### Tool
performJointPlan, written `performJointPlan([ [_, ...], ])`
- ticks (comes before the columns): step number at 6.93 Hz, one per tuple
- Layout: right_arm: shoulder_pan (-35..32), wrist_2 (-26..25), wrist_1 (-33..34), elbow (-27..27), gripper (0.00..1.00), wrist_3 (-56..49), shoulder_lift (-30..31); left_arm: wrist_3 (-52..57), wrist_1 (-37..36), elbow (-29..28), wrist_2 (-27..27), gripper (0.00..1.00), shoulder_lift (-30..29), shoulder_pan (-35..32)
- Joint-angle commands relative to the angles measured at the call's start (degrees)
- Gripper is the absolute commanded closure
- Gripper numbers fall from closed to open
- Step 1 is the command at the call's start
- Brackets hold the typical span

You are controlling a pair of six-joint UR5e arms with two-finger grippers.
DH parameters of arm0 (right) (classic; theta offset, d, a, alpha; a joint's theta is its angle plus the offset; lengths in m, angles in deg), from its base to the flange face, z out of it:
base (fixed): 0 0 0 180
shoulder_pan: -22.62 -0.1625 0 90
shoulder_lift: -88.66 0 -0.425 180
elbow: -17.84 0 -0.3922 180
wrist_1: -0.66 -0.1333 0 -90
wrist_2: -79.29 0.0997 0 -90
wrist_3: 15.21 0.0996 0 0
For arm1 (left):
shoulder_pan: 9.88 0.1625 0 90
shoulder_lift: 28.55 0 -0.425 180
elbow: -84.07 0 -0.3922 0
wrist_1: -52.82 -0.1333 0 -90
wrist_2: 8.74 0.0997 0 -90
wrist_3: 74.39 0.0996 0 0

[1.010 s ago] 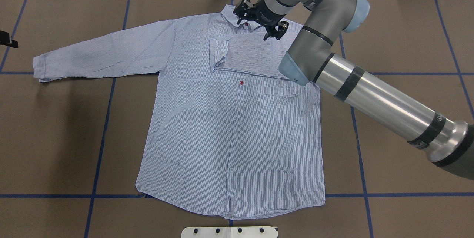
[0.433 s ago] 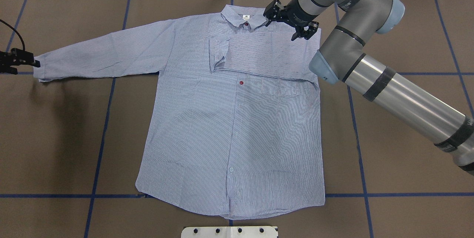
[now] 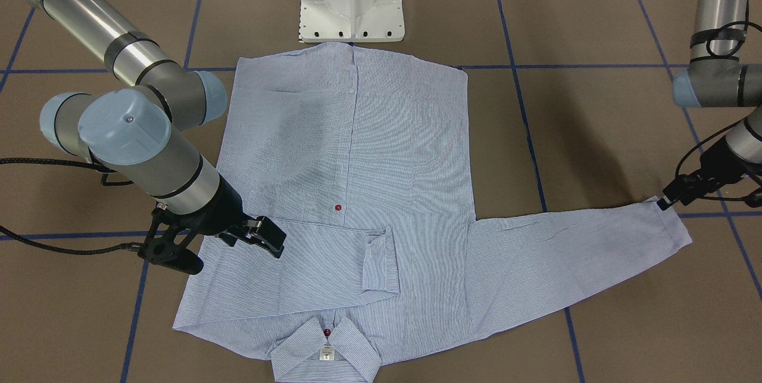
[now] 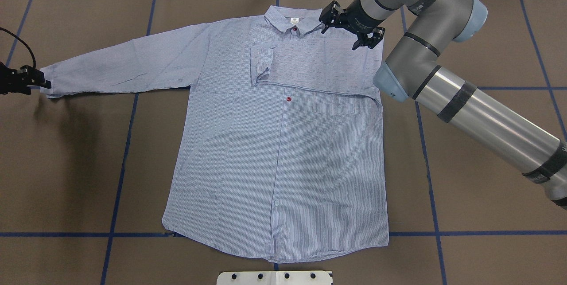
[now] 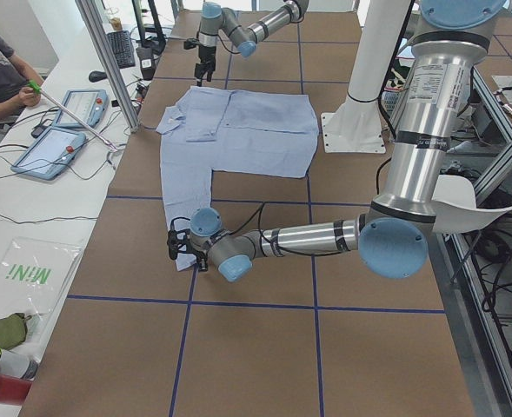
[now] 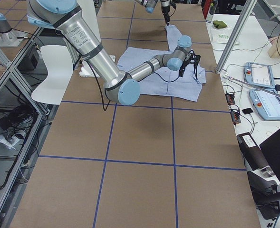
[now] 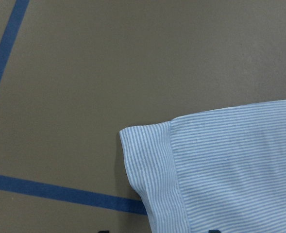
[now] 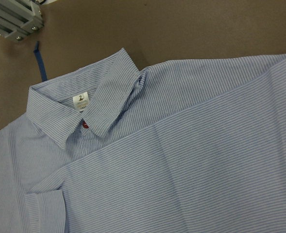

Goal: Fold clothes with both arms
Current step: 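Release and raise the right gripper while the left gripper grasps the other cuff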

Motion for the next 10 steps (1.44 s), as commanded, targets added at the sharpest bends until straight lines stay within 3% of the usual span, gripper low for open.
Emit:
performJointPlan([
  [1, 0.0, 0.0, 0.0, 0.3, 0.0, 0.0, 0.3, 0.0, 0.2, -0.2, 0.8, 0.96, 0.1, 0.1],
  [2, 0.0, 0.0, -0.1, 0.3, 0.0, 0.0, 0.3, 0.2, 0.2, -0.1, 0.8, 1.0, 0.1, 0.1],
  [6, -0.3, 0.0, -0.1, 0.3, 0.0, 0.0, 1.0, -0.4, 2.0, 2.0, 0.5, 1.0, -2.1, -0.1],
  [7, -1.2, 0.7, -0.1, 1.4, 0.0, -0.1, 2.8, -3.9, 1.0, 5.2, 0.3, 1.0, -3.0, -0.1],
  [10, -9.7, 10.7, -0.3, 7.4, 0.0, -9.6, 13.3, -23.9, -0.2, 8.5, 0.7, 1.0, -13.1, 2.8],
])
